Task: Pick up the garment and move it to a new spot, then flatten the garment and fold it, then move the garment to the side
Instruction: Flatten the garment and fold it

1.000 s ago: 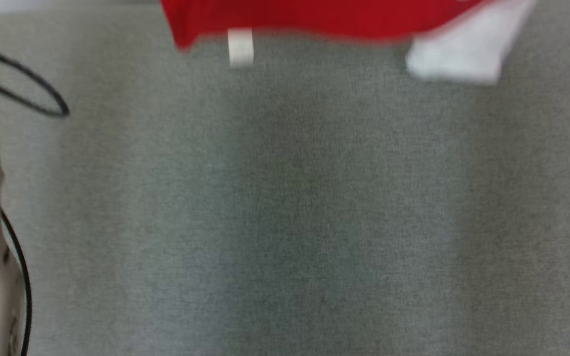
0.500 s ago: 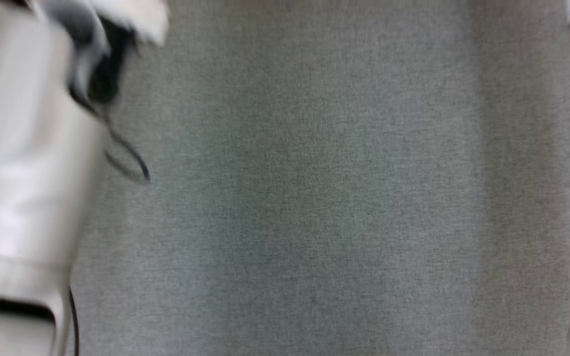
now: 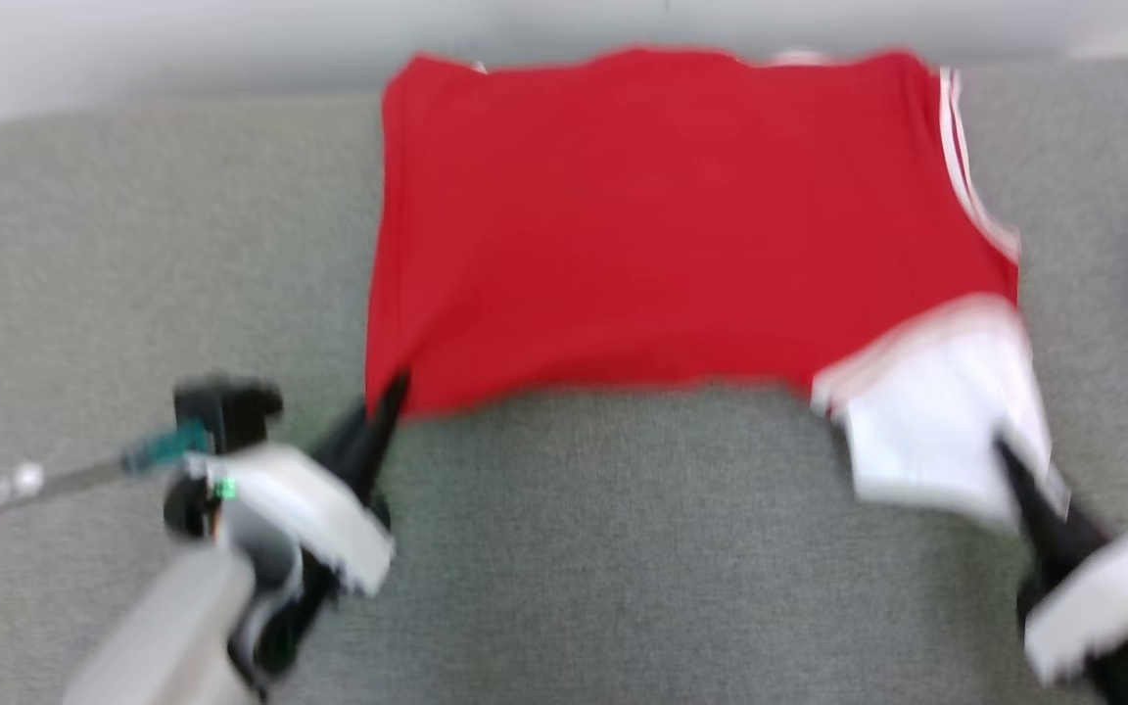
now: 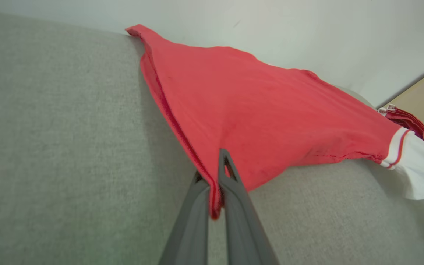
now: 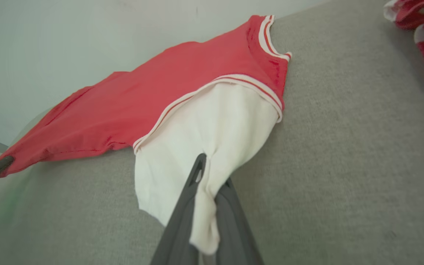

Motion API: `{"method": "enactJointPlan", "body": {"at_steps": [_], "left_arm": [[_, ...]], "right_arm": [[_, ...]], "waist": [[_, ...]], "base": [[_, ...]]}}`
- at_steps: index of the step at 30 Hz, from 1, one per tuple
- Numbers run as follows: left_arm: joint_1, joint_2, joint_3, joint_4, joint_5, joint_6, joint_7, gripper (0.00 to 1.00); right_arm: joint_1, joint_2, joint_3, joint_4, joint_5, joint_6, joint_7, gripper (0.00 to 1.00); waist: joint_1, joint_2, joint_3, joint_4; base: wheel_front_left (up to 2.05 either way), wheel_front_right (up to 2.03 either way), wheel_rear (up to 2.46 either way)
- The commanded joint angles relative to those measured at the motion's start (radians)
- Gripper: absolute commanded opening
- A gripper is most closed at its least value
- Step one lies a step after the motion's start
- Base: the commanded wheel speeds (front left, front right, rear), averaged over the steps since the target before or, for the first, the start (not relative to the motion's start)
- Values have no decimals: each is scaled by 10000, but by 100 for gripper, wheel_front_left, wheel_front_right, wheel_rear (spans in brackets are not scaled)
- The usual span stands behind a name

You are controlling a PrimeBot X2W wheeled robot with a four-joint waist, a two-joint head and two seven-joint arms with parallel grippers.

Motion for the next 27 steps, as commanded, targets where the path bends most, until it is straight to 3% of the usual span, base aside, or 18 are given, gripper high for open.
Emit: {"method": "enactJointPlan", "body": {"at_steps": [1, 4, 9, 14, 19, 27], "left_arm": [[882, 173, -1, -430, -311, 259, 101, 0], [2289, 469, -91, -1464, -600, 725, 476, 0], [4575, 1449, -529, -3509, -975, 1683, 1622, 0], [6277, 2333, -752, -5427, -1356, 2802, 2675, 0], [6383, 2721, -545, -6704, -2224, 3588, 3950, 0], [4081, 2955, -269, -7580, -3169, 3890, 6582, 0]], "right_arm": [[1109, -219, 62, -471, 24, 3, 390, 0], [2811, -394, 4, -1273, -184, 3, 977, 0], [5258, -405, -317, -2558, -394, 3, 1881, 0], [6809, -288, -582, -3577, -15, 3, 2840, 0], [6592, -409, -1017, -4198, 358, 3, 3954, 0], [4429, -1076, -1575, -4719, 693, 3, 6598, 0]], "waist": [[2, 0, -958, 110], [2, 0, -1416, 131], [2, 0, -1765, 120], [2, 0, -1800, 129], [2, 0, -1450, 255], [2, 0, -749, 559]], "base": [[0, 0, 0], [0, 0, 0], [0, 0, 0], [0, 0, 0], [0, 0, 0], [0, 0, 0]]}}
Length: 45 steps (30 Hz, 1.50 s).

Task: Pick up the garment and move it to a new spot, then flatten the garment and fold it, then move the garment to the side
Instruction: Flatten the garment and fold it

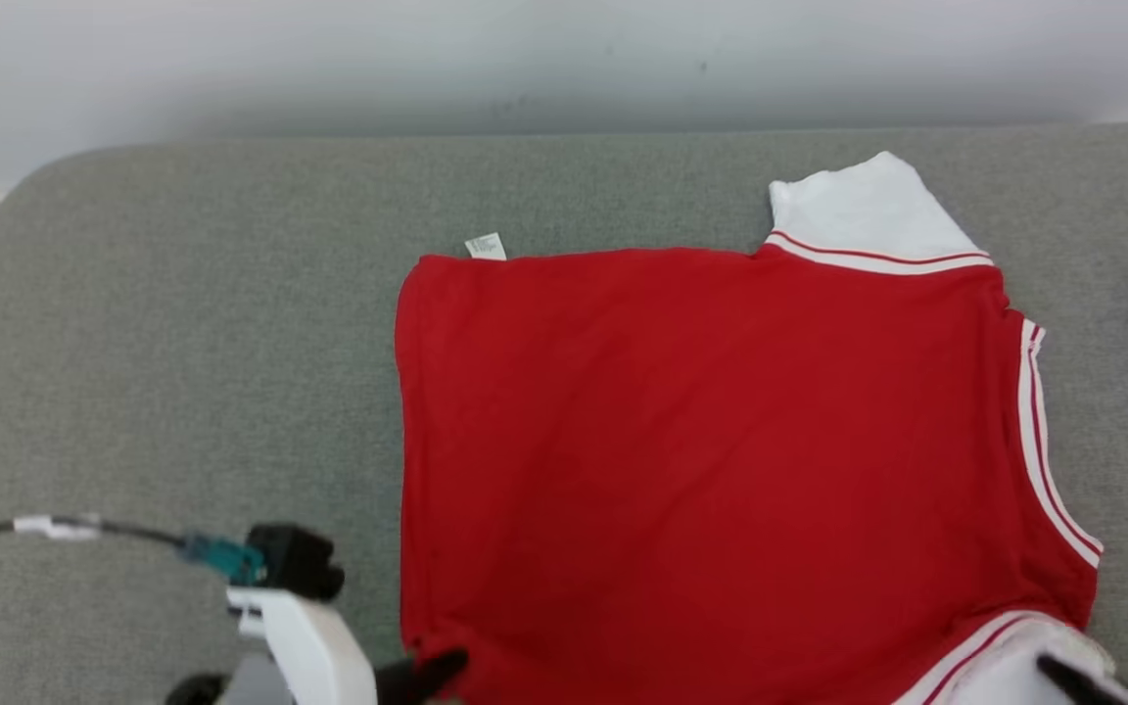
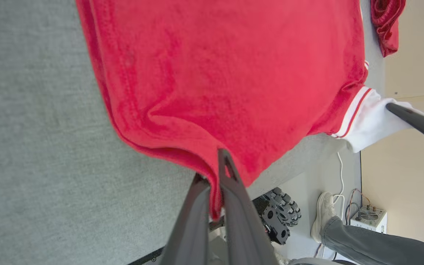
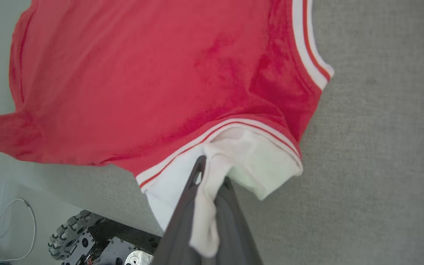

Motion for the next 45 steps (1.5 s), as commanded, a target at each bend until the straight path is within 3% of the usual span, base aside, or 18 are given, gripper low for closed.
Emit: {"method": "enactJointPlan", "body": {"at_steps": [1, 8, 15, 16, 17, 18, 24, 27, 30, 37, 45], "left_arm": [[-663, 26, 209, -66, -338, 128, 514, 0], [-2412, -220, 834, 404, -951, 621, 1520, 0], [-3247, -468, 856, 1149, -784, 874, 1706, 0], [-3335, -553, 814, 1292, -711, 897, 1655, 9], [-3418, -616, 765, 1412, -594, 902, 1603, 33], [-3464, -688, 745, 1543, -527, 908, 1521, 100], [-3051, -855, 1179, 1566, -149, 779, 225, 100], [-2578, -315, 1236, 1180, 810, 793, -760, 100], [-1813, -217, 1038, 796, 1271, 925, -1354, 100], [-990, -787, 170, 1180, 1562, 771, -1705, 100], [-1695, -1063, -231, 2661, 1937, 318, -1766, 100]], "right_arm": [[-742, -146, -136, -162, 36, 3, 622, 0], [-3448, -555, 192, 117, -544, 3, 2204, 0], [-5143, -762, 594, 1021, -1382, 3, 2026, 2], [-5348, -722, 668, 1160, -1497, 3, 1849, 35], [-5555, -733, 756, 1292, -1695, 3, 1615, 99], [-5652, -728, 825, 1463, -1837, 3, 1434, 100], [-5143, -720, 1058, 1652, -1910, 3, 240, 100], [-4396, -1043, 1003, 1430, -2026, 3, -226, 100], [-3555, -1339, 699, 1360, -2073, 3, -511, 100], [-2500, -1812, 597, 2005, -2442, 2, -1077, 100], [-3196, -1898, 1074, 2977, -2486, 2, -1369, 100]], "waist": [[1, -1, 307, 115], [1, -1, 997, 91], [1, -1, 1426, 187], [1, -1, 1463, 201], [1, -1, 1496, 213], [1, -1, 1513, 224], [1, -1, 1069, 209], [1, -1, 713, 162], [1, -1, 589, 160], [1, -1, 929, 305], [1, -1, 1390, 293]], "base": [[0, 0, 0], [0, 0, 0], [0, 0, 0], [0, 0, 0], [0, 0, 0], [0, 0, 0], [0, 0, 0], [0, 0, 0], [0, 0, 0], [0, 0, 0], [0, 0, 0]]}}
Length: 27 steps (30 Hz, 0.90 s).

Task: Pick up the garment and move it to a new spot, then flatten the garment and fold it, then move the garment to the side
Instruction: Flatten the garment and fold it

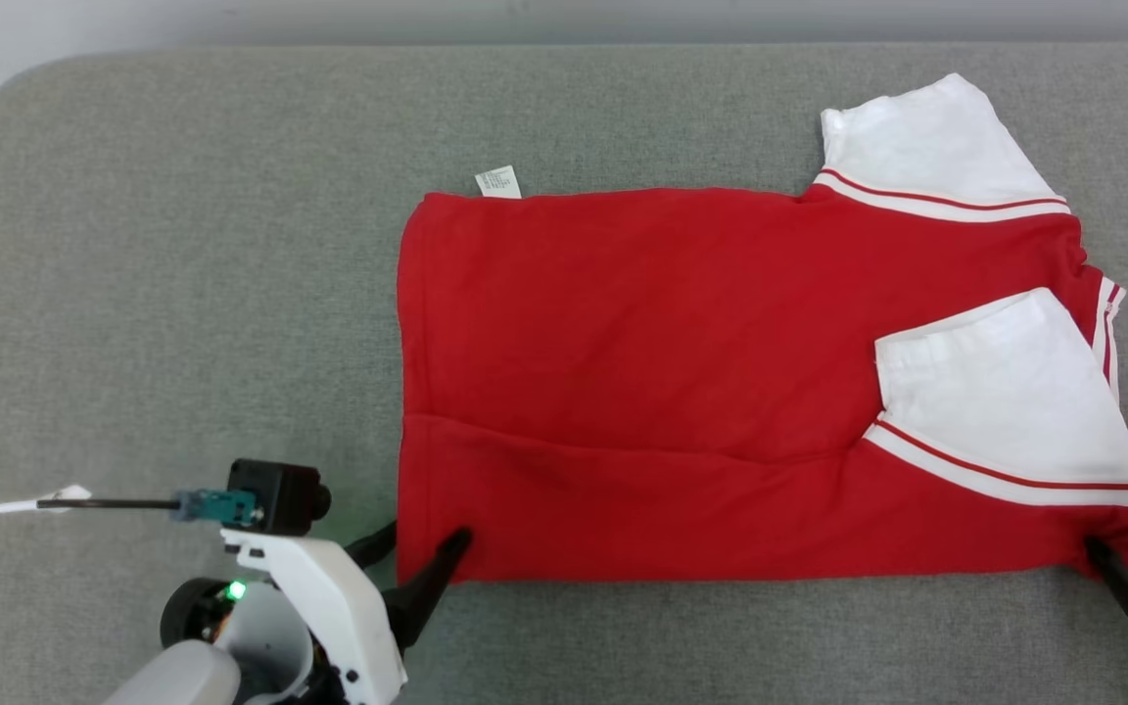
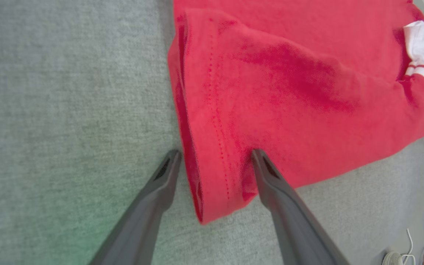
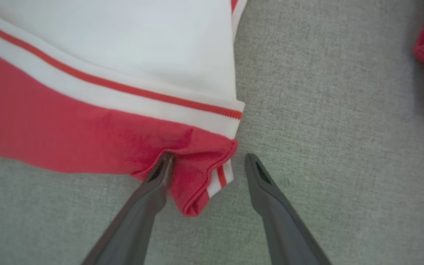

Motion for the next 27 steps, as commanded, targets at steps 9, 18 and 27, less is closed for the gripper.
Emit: {"method": "enactJointPlan", "body": {"at_steps": [9, 18, 27], "left_arm": [[-376, -819, -534, 1164, -538, -983, 331, 0], [367, -32, -20, 333, -1282, -1279, 505, 0], [2357, 770, -161, -1335, -1793, -819, 585, 0]], "right_arm": [[-850, 271, 1326, 1040, 814, 49, 254, 0], [-76, -752, 685, 642, 2252, 2, 674, 0], [2086, -1400, -267, 111, 3060, -1, 1517, 7]], "waist": [[0, 0, 2, 36], [0, 0, -1054, 33], [0, 0, -1215, 11]], "base": [[0, 0, 0], [0, 0, 0], [0, 0, 0]]}}
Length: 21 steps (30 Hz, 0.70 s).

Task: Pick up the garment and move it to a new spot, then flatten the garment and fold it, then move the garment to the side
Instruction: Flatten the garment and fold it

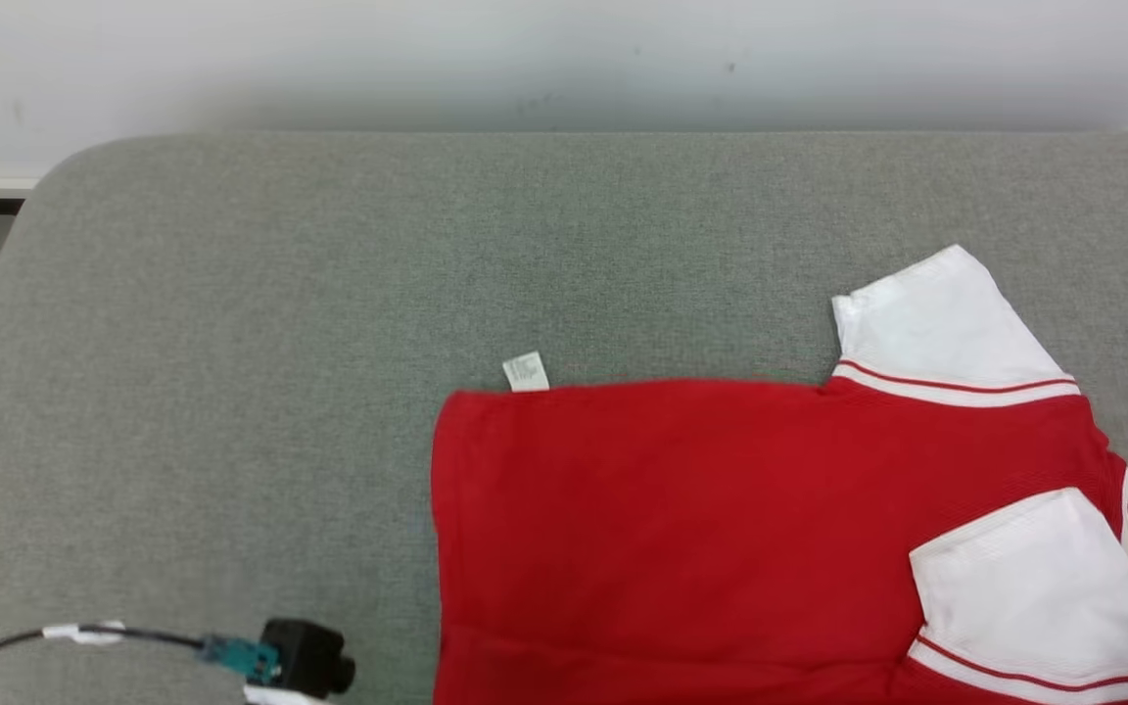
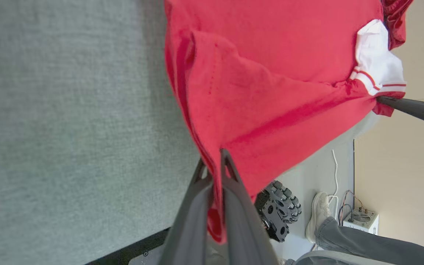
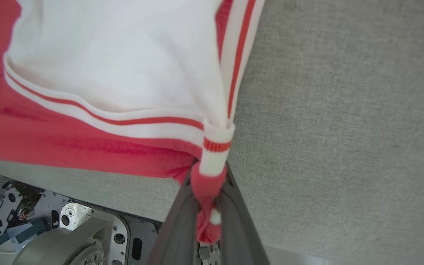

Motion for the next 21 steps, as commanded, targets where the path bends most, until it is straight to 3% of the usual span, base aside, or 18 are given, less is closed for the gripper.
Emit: {"method": "enactJointPlan", "body": {"at_steps": [1, 2, 3, 4, 9, 15, 18, 21], "left_arm": [[284, 101, -46, -24, 110, 119, -143, 0], [354, 69, -95, -18, 212, 157, -213, 33], [428, 20, -165, -21, 270, 184, -258, 71], [492, -52, -203, -20, 290, 213, -301, 100], [183, 162, -106, -228, 696, 378, -470, 100], [-1204, 524, 971, -540, 1221, 840, -841, 100], [-2475, 40, 1093, -3, 1478, 808, -783, 100], [-3683, -635, 889, 794, 1605, 560, -636, 100]], "right_arm": [[265, -7, -22, -76, -109, -3, -157, 44], [360, 56, 19, -84, -152, -3, -233, 100], [432, 50, 114, -162, -226, -2, -331, 100], [419, 32, 110, -215, -352, -2, -560, 100], [294, -189, -286, -439, -370, -11, -966, 100], [-1663, -585, -958, -1131, -105, -11, -1053, 100], [-3379, -763, -662, -855, -664, -11, -922, 100], [-5110, -512, 103, -194, -1385, -11, -760, 100]], "waist": [[1, 0, 49, 11], [1, 0, 75, 15], [1, 0, 100, 18], [1, 0, 124, 18], [1, 0, 237, 69], [1, 0, 1089, 219], [1, 0, 1703, 464], [1, 0, 2199, 744]], "base": [[0, 0, 0], [0, 0, 0], [0, 0, 0], [0, 0, 0], [0, 0, 0], [0, 0, 0], [0, 0, 0], [0, 0, 0]]}}
